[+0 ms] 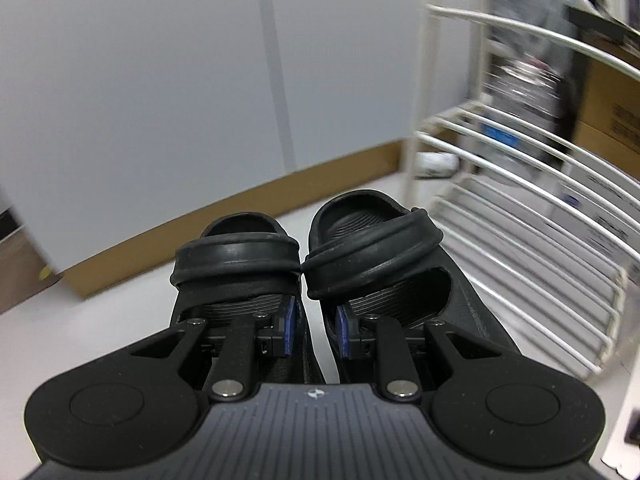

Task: Organize scattered shoes
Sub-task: 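Lift and carry the black clogs with the right gripper toward the wire rack, then lower the held clogs onto the bottom shelf of the wire rack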

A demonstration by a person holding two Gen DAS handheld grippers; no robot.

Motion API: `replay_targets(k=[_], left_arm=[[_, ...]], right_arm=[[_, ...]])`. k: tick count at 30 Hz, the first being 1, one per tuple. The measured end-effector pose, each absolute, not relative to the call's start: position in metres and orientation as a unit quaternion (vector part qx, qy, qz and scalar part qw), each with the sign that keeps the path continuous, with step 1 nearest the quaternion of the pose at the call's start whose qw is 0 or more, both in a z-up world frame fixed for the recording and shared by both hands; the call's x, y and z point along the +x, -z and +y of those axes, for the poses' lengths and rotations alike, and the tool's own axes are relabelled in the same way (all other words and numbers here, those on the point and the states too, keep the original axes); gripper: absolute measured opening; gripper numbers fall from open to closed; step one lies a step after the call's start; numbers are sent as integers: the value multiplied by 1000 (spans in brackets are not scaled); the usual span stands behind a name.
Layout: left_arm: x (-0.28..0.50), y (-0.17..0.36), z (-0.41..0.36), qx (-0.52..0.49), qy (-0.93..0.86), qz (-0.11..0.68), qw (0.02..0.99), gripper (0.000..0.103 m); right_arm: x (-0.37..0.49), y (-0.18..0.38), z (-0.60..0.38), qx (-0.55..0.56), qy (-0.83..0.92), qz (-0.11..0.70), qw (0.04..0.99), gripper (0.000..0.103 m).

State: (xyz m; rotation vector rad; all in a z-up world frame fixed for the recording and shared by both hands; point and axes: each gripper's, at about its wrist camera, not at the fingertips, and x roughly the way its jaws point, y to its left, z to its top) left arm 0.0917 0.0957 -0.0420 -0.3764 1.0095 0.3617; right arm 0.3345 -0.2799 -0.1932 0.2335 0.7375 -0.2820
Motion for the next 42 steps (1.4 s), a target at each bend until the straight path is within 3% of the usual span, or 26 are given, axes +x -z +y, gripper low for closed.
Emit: replay_targets(k=[23,24,26,35,39,41,42], left_arm=[[101,55,79,-192,-146,508,827,92],[102,55,79,-193,-146,508,827,92],[102,54,79,-199,-147,507,826,92],[102,59,66,-232,-117,524,811,92],[101,59,63,-241,-107,530,806,92],[101,58,63,-244,-106,529,806,92],[100,57,63,-246,-104,528,806,93]], right_arm=[[346,263,-452,167,355,302,869,22],[347,265,-457,169,361,298,867,13],[349,266,-464,163,371,286,868,9],[367,292,-484,184,344,295,872,10],[358,297,-484,169,328,289,884,17],[353,295,-479,157,307,278,897,33],[350,293,-475,152,303,269,902,52]])
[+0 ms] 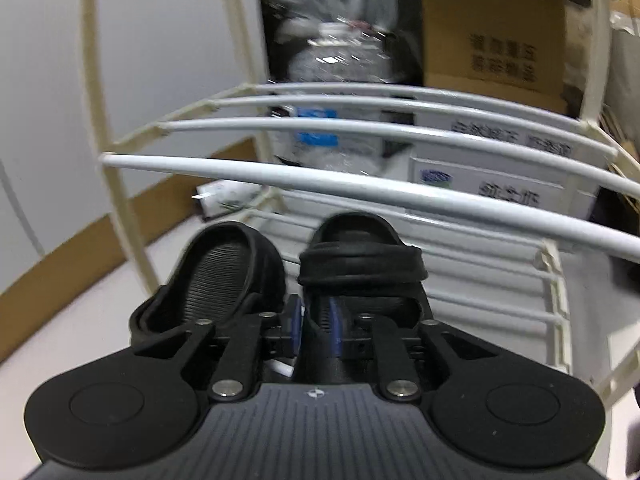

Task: Organize scattered shoes
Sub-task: 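Lower the held clogs onto the bottom shelf of the wire rack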

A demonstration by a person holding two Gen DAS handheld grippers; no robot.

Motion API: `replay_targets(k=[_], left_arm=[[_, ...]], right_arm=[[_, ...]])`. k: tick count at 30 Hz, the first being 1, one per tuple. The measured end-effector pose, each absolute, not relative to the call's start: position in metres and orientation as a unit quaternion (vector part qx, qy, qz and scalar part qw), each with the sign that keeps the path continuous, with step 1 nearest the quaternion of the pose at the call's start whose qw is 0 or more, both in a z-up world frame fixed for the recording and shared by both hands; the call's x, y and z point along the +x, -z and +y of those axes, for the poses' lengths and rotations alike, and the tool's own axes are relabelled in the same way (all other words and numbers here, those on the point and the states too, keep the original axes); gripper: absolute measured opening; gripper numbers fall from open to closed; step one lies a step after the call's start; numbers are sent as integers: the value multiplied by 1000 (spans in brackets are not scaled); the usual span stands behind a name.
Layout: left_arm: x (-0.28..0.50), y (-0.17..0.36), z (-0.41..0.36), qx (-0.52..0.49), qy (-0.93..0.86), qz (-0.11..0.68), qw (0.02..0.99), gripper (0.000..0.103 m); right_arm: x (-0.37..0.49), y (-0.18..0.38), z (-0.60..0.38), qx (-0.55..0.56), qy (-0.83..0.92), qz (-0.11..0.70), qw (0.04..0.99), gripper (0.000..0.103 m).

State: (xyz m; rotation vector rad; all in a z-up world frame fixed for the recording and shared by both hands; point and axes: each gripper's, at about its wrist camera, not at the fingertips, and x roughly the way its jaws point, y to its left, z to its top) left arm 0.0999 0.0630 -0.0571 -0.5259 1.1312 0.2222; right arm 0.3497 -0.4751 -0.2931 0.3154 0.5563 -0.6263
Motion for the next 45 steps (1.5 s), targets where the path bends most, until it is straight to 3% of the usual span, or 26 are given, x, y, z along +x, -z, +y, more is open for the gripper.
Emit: replay_targets(k=[1,2,10,18,28,38,45], left_arm=[[100,57,63,-247,-102,528,806,93],[100,56,62,-248,-101,529,805,93],[96,56,60,-260,-86,532,801,93],[100,58,65,-265,-90,532,799,94],[103,62,64,-279,-85,538,791,94],[103,67,59,-279,-84,544,787,95],[105,69,58,-280,-83,546,785,95]], right_arm=[[344,290,-471,144,301,254,908,64],[339,288,-467,139,299,245,912,67],[333,304,-441,73,248,267,929,82],[358,314,-424,-1,215,295,931,82],[387,328,-430,-83,213,344,911,90],[418,322,-463,25,202,351,914,85],[426,325,-451,3,180,359,916,86]])
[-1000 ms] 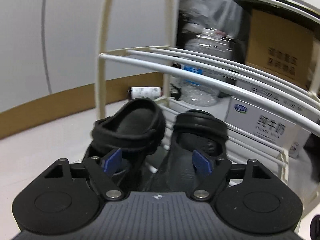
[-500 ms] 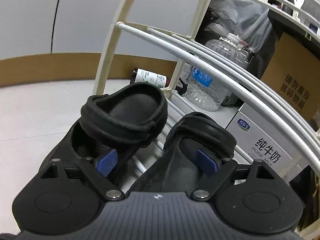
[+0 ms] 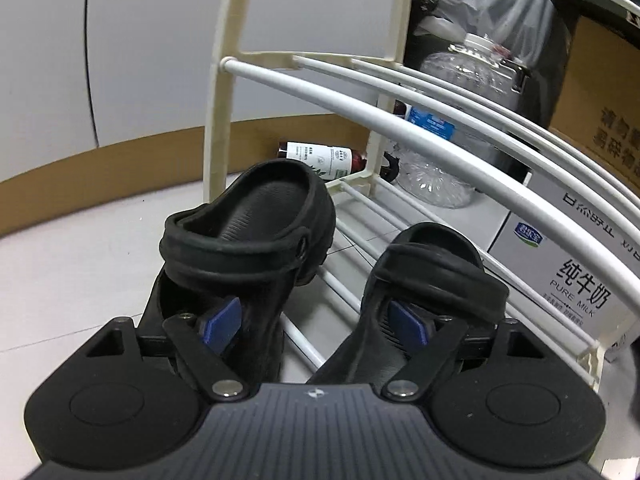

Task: Organize scattered shoes
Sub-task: 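Lower the held clogs onto the bottom shelf of the wire rack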

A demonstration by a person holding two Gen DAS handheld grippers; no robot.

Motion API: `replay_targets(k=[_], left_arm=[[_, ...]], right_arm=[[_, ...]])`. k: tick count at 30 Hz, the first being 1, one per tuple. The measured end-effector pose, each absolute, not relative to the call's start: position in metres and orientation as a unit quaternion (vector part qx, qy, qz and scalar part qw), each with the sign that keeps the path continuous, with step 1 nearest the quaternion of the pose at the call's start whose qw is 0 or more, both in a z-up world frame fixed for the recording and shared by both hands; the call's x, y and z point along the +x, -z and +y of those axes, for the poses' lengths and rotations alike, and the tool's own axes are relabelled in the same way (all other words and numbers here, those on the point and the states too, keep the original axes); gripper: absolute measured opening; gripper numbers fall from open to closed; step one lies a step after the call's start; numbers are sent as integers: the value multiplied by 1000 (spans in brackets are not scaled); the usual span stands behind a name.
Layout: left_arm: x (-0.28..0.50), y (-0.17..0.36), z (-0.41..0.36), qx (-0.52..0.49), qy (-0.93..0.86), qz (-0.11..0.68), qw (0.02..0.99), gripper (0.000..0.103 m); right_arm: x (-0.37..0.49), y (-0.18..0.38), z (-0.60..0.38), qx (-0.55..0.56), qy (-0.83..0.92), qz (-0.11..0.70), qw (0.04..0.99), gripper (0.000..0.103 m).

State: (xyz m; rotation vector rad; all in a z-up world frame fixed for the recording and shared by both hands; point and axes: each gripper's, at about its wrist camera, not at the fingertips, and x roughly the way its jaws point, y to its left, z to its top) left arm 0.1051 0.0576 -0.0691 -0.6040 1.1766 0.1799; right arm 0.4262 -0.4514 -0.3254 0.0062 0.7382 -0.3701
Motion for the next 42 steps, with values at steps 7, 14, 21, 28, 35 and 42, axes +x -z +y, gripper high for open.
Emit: replay_targets(k=[7,14,21,28,35,42], left_arm=[[107,72,56,-281,-82,552,781,95],[106,73,56,-281,-81,553,780,95],[105,73,55,-282,-80,555,779,95],[105,73,54,-283,-78,556,778,95],[105,74,53,-283,-76,558,777,95],[104,74,54,-288,-74,558,775,95]], right_arm=[[441,332,-462,7,176,382,907,84],[435,327,-473,68,211,364,905,34],[420,322,-474,99,275,329,898,30],[402,321,-478,91,365,307,874,30],[385,325,-505,128,414,303,849,31],[369,329,-516,99,390,317,859,31]])
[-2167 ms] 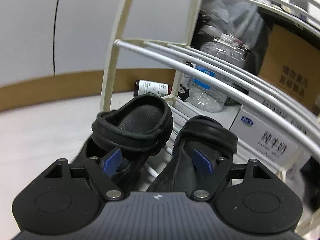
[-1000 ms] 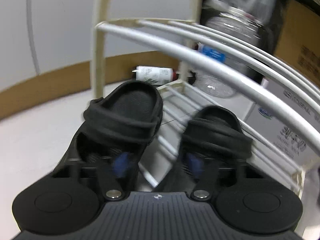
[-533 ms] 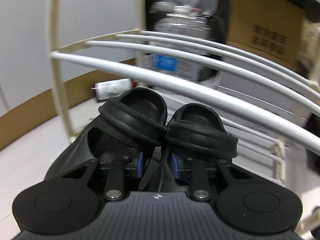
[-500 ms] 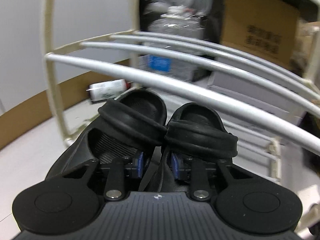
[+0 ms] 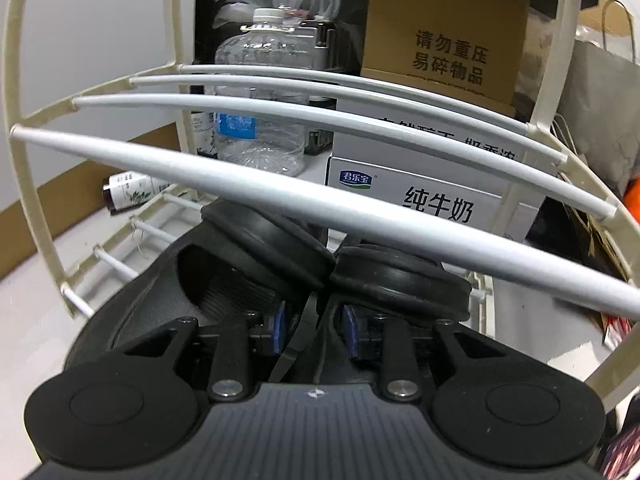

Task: Organize scattered shoes
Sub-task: 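Lower the held clogs onto the bottom shelf of the wire rack, then open the right gripper and pull it back from the rack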

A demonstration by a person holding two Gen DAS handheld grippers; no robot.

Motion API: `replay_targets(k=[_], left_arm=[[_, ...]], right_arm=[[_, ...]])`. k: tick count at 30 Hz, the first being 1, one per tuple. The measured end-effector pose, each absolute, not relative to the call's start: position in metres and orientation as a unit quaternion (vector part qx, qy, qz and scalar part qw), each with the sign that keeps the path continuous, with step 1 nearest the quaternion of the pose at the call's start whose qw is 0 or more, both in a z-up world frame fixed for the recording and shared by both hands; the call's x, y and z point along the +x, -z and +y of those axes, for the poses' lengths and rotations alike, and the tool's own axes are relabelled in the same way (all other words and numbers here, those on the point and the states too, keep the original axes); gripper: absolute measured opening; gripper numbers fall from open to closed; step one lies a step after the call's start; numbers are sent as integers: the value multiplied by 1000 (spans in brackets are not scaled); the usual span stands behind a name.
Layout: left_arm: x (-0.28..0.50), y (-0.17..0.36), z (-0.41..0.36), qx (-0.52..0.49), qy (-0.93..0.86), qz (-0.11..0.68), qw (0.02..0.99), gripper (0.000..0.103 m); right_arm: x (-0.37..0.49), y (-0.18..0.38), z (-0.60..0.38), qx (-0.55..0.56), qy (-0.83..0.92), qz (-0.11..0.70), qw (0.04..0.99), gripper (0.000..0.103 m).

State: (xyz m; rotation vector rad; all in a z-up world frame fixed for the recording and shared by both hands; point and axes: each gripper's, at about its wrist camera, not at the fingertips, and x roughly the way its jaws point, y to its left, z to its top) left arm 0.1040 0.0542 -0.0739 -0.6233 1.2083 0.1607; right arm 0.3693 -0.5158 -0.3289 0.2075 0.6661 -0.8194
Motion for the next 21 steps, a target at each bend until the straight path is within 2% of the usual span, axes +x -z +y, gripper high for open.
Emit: replay_targets(k=[12,14,19,21], left_arm=[[102,74,52,-294,-68,559,772,96],[102,75,51,-293,-70,561,771,96],[103,76,51,-293,-71,561,771,96],[103,75,50,-294,-69,561,771,96]], right_arm=[[357,325,-523,76,389,325,859,32],[361,324,-520,75,396,326,855,35],[358,320,-522,83,374,323,865,51],[354,319,-522,78,357,323,873,54]])
